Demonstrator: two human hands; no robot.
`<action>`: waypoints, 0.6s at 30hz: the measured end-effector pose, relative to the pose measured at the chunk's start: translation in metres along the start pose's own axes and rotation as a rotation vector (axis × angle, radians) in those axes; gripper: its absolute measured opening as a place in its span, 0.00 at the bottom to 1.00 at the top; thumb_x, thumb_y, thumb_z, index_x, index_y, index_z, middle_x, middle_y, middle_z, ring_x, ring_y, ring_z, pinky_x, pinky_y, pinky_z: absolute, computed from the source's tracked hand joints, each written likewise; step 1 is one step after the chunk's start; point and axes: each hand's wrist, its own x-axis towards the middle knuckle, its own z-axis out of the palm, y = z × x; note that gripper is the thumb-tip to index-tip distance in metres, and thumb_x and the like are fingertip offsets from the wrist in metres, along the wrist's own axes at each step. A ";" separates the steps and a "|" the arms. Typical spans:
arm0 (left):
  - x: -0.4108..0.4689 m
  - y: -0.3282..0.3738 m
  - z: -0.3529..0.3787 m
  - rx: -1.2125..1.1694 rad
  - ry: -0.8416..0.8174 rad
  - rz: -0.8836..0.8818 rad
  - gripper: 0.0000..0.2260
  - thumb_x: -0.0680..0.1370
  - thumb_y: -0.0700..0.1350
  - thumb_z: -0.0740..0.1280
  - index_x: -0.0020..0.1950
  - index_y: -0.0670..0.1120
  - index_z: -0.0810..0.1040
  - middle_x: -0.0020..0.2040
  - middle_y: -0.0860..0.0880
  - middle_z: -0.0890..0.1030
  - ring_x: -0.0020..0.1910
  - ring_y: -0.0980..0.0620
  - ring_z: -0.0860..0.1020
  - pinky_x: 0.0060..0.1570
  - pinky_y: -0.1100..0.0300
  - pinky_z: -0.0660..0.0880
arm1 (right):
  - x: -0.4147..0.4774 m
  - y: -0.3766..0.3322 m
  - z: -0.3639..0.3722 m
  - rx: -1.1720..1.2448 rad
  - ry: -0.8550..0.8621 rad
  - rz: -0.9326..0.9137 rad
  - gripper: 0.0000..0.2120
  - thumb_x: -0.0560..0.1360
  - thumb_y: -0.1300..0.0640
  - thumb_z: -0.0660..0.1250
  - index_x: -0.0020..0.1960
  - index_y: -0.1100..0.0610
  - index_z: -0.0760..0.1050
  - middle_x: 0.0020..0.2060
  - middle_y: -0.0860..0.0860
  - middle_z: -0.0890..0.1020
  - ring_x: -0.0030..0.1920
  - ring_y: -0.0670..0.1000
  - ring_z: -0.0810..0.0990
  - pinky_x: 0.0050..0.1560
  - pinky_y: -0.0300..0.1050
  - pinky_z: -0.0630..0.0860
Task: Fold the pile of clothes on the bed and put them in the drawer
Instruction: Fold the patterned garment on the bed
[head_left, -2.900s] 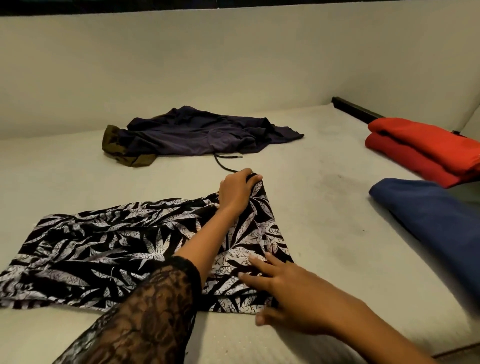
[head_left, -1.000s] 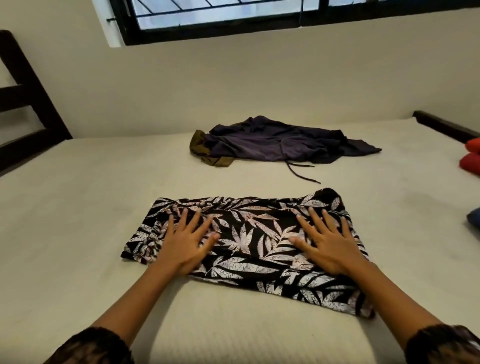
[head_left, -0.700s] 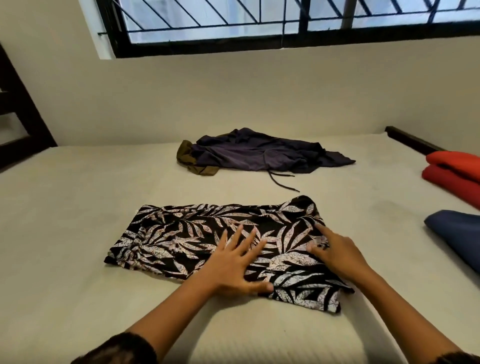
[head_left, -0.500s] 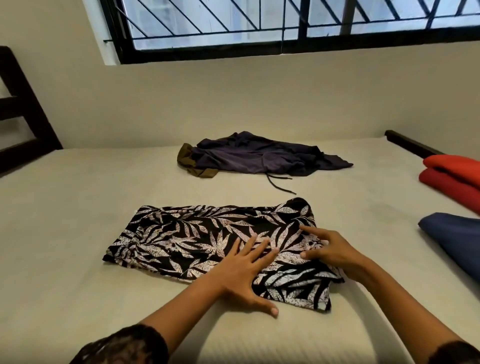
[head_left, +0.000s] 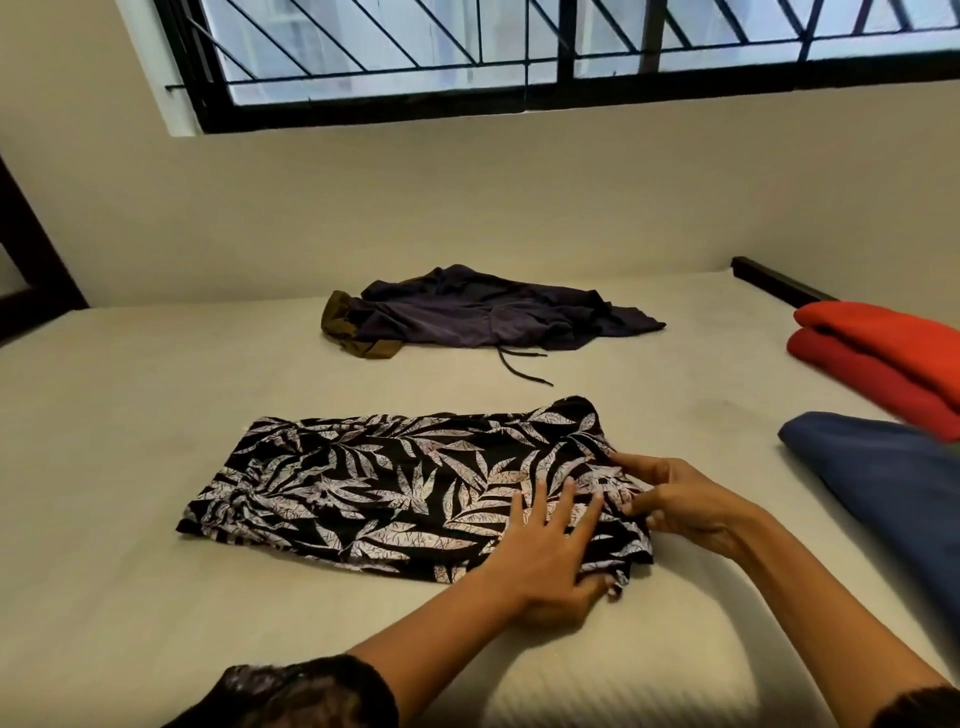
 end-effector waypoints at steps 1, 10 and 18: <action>0.003 0.002 0.001 0.002 -0.010 0.018 0.46 0.61 0.74 0.32 0.73 0.51 0.29 0.74 0.43 0.33 0.70 0.37 0.31 0.68 0.39 0.33 | -0.002 0.001 0.001 -0.088 0.019 -0.009 0.28 0.73 0.74 0.63 0.70 0.56 0.68 0.62 0.55 0.75 0.55 0.54 0.76 0.50 0.47 0.76; 0.004 0.015 0.004 -0.080 0.060 -0.078 0.47 0.62 0.72 0.29 0.77 0.50 0.39 0.76 0.44 0.37 0.73 0.40 0.33 0.65 0.44 0.29 | 0.037 -0.008 0.042 -0.749 0.422 -0.136 0.32 0.75 0.38 0.60 0.75 0.48 0.58 0.70 0.54 0.69 0.70 0.58 0.66 0.70 0.57 0.62; -0.025 0.004 -0.019 -0.942 0.280 -0.120 0.23 0.81 0.57 0.49 0.75 0.50 0.59 0.74 0.49 0.61 0.74 0.51 0.56 0.73 0.56 0.53 | 0.062 -0.051 0.047 -0.027 0.436 -0.043 0.31 0.68 0.73 0.70 0.69 0.60 0.68 0.60 0.64 0.76 0.57 0.62 0.78 0.56 0.55 0.76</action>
